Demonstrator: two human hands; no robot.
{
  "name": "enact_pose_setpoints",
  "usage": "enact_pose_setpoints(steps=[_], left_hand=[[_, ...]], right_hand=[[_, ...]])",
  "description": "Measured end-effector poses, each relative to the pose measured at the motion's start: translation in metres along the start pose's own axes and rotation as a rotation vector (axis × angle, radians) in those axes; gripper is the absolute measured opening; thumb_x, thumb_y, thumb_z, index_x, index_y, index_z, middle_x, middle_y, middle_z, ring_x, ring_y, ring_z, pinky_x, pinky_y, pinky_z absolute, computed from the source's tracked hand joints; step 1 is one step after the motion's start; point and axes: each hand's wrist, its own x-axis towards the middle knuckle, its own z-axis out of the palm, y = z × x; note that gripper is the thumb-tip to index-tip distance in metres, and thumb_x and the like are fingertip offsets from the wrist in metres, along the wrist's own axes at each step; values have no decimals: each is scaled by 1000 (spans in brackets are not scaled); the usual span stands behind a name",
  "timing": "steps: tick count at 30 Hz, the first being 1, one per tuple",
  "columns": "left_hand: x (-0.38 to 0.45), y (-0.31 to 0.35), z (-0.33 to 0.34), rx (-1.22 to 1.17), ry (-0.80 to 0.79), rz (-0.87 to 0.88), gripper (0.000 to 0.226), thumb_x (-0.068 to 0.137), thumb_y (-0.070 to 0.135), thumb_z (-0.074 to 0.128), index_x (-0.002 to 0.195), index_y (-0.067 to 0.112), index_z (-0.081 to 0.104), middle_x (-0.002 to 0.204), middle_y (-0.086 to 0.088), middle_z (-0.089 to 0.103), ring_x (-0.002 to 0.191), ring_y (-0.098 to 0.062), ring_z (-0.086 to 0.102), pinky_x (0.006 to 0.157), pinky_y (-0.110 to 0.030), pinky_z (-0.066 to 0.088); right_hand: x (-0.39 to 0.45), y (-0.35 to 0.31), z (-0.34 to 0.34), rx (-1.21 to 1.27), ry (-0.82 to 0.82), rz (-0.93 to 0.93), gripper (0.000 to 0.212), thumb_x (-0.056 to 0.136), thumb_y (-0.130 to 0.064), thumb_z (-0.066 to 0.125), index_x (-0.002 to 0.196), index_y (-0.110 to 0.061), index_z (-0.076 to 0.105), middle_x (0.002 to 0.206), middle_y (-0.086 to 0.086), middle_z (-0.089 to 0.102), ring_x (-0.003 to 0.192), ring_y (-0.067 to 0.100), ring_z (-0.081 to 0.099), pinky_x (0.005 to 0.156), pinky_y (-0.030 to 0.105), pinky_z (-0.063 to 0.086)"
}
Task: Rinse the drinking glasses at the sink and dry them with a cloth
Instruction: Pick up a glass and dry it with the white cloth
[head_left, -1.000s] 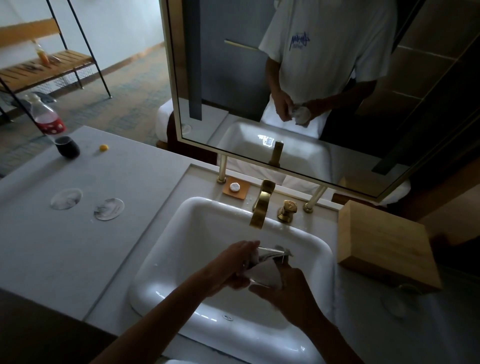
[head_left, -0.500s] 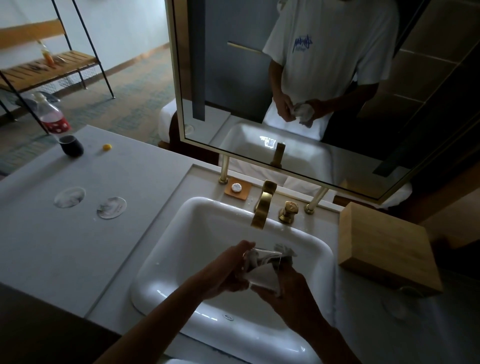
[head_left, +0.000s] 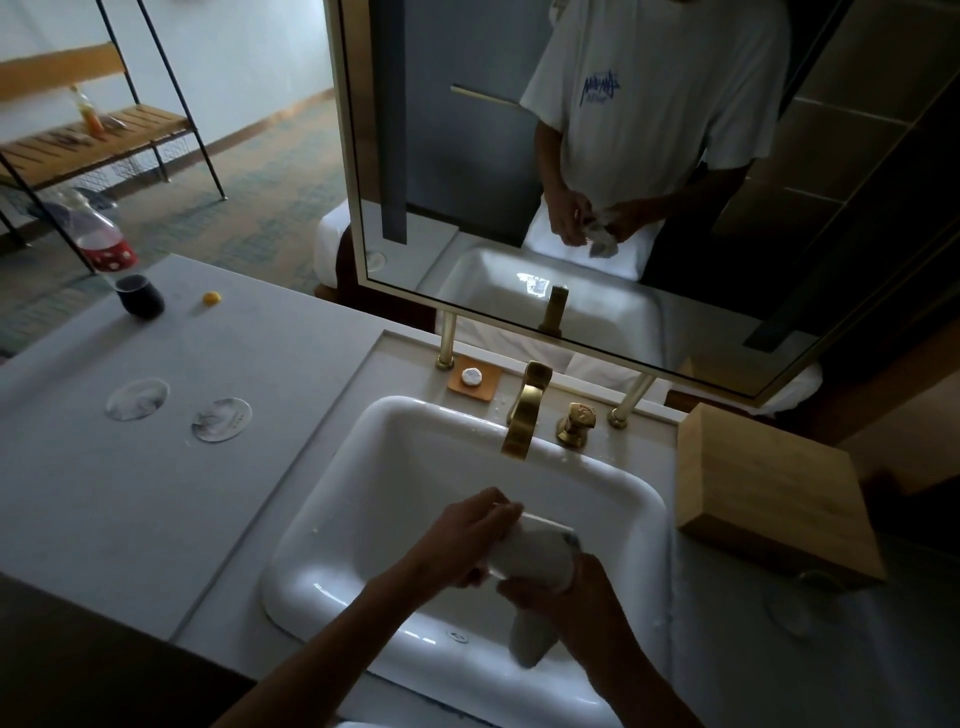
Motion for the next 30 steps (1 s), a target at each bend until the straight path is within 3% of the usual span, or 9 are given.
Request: enact_pose_setpoints(steps=[3, 7, 11, 16, 19, 22, 25, 27, 30], left_hand=[[-3, 8, -7, -191, -158, -282, 48, 93, 57, 46, 100, 13, 62, 83, -12, 57, 52, -14, 48, 49, -22, 34], [-6, 8, -4, -285, -185, -298, 47, 92, 56, 47, 101, 10, 58, 77, -5, 54, 50, -10, 46, 47, -19, 33], [-3, 5, 8, -141, -17, -161, 29, 102, 44, 44, 91, 20, 56, 77, -2, 56, 54, -9, 49, 44, -18, 38], [5, -15, 8, 343, 135, 307, 35, 91, 57, 46, 92, 24, 57, 74, 7, 61, 61, 2, 56, 56, -20, 42], [5, -13, 5, 107, 42, 148, 32, 95, 53, 50, 95, 22, 58, 79, 1, 59, 58, -8, 55, 49, -22, 42], [3, -7, 2, -228, -92, -194, 47, 92, 62, 47, 99, 19, 63, 83, -8, 60, 62, -18, 51, 49, -23, 36], [0, -7, -2, -415, -242, -250, 55, 85, 62, 49, 105, 12, 65, 74, -5, 58, 58, -16, 42, 50, -24, 23], [0, -4, 2, -398, -176, -268, 54, 86, 60, 49, 106, 11, 63, 74, -5, 57, 57, -15, 45, 49, -22, 29], [1, -5, 13, -221, 68, -114, 32, 95, 52, 48, 93, 22, 60, 85, -8, 60, 66, -17, 55, 51, -24, 42]], right_hand=[[1, 11, -1, -356, 80, -389, 65, 67, -15, 89, 123, -8, 56, 104, -6, 70, 96, -11, 63, 79, 9, 53], [9, 19, -2, -904, 187, -916, 63, 68, -29, 82, 121, -10, 53, 112, 8, 72, 107, 16, 64, 88, 42, 59], [-2, 3, -1, -382, 48, -389, 58, 70, -33, 83, 121, -31, 55, 114, -18, 66, 100, -1, 65, 87, 14, 53], [-5, -12, -7, 507, -197, 128, 43, 61, -11, 86, 101, 0, 75, 87, 21, 72, 75, 30, 65, 79, 46, 59], [-6, -12, -6, 250, -106, 18, 15, 72, -4, 83, 85, -10, 78, 73, 7, 74, 69, 22, 68, 64, 29, 57], [-3, -7, -6, -223, 2, -262, 49, 71, -17, 86, 109, -32, 59, 90, -15, 72, 87, -1, 68, 75, 13, 55], [7, 7, -6, -593, 18, -556, 58, 78, -43, 76, 128, -35, 47, 117, -12, 65, 108, 1, 63, 94, 18, 52], [9, 9, -5, -611, 19, -550, 62, 77, -53, 72, 129, -27, 52, 119, -5, 66, 108, 7, 64, 93, 20, 54], [4, -5, -3, -213, 12, -250, 55, 63, -32, 89, 111, -18, 66, 100, -4, 74, 92, 11, 70, 78, 22, 57]])
